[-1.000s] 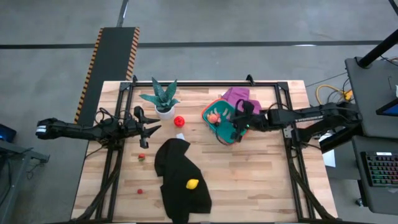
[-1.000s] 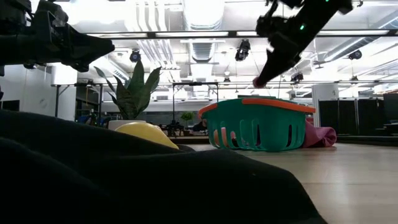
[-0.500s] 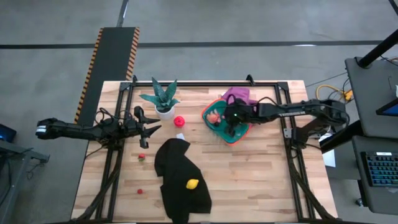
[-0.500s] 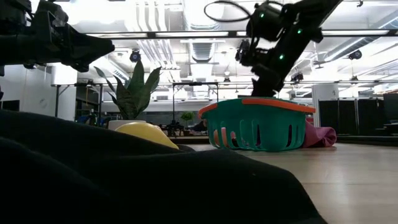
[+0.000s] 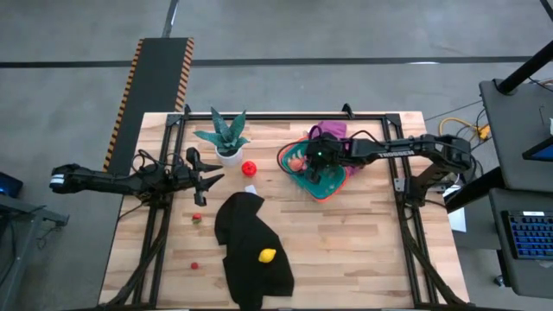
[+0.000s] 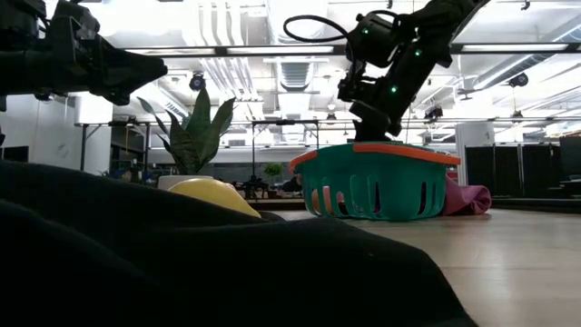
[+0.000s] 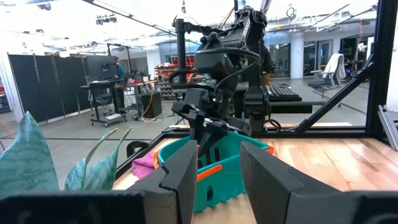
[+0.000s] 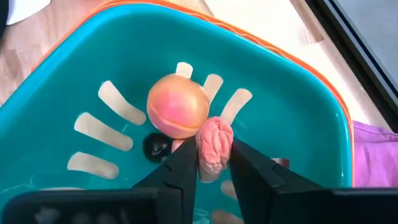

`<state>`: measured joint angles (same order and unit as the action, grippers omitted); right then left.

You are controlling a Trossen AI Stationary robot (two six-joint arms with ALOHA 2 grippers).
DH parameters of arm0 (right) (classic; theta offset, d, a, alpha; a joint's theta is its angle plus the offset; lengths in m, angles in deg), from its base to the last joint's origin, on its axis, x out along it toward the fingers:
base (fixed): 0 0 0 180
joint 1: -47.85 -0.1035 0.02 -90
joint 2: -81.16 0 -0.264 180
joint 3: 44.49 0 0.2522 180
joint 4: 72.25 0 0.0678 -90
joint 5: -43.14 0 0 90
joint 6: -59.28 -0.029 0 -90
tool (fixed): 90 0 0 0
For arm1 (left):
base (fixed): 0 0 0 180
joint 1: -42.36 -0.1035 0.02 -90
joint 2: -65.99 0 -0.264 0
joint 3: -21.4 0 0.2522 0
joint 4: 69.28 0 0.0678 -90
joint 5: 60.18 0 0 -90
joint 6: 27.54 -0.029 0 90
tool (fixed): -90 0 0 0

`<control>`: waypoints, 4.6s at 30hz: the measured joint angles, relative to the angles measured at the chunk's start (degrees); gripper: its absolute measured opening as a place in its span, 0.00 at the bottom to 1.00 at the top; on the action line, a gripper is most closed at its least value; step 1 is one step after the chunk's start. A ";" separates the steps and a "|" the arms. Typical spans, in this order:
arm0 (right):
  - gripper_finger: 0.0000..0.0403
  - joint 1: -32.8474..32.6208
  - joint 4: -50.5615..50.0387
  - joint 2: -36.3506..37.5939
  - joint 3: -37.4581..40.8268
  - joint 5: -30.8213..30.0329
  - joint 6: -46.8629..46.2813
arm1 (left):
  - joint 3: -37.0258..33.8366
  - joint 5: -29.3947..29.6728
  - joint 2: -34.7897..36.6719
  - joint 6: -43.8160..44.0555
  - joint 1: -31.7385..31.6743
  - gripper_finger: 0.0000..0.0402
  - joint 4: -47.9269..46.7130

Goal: Pick and placing Produce into tupperware
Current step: Put the apricot into the green basket, then put the lemon into the green basket

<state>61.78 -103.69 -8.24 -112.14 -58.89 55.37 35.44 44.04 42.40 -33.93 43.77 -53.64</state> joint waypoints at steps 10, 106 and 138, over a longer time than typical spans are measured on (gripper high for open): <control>0.45 0.02 -0.29 1.41 -0.11 -0.01 -0.73 | 0.00 0.00 0.00 0.00 0.00 0.27 -0.47; 0.64 -36.65 7.44 -34.57 -32.03 7.52 -0.55 | 0.00 -0.04 0.00 0.11 0.02 0.27 -1.87; 0.60 -37.05 13.28 -37.10 -29.31 7.91 -2.71 | 0.00 0.00 0.00 0.07 0.02 0.27 -1.98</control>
<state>24.73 -90.41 -45.34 -141.45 -50.98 52.66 35.44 44.04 42.40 -33.87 43.78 -55.62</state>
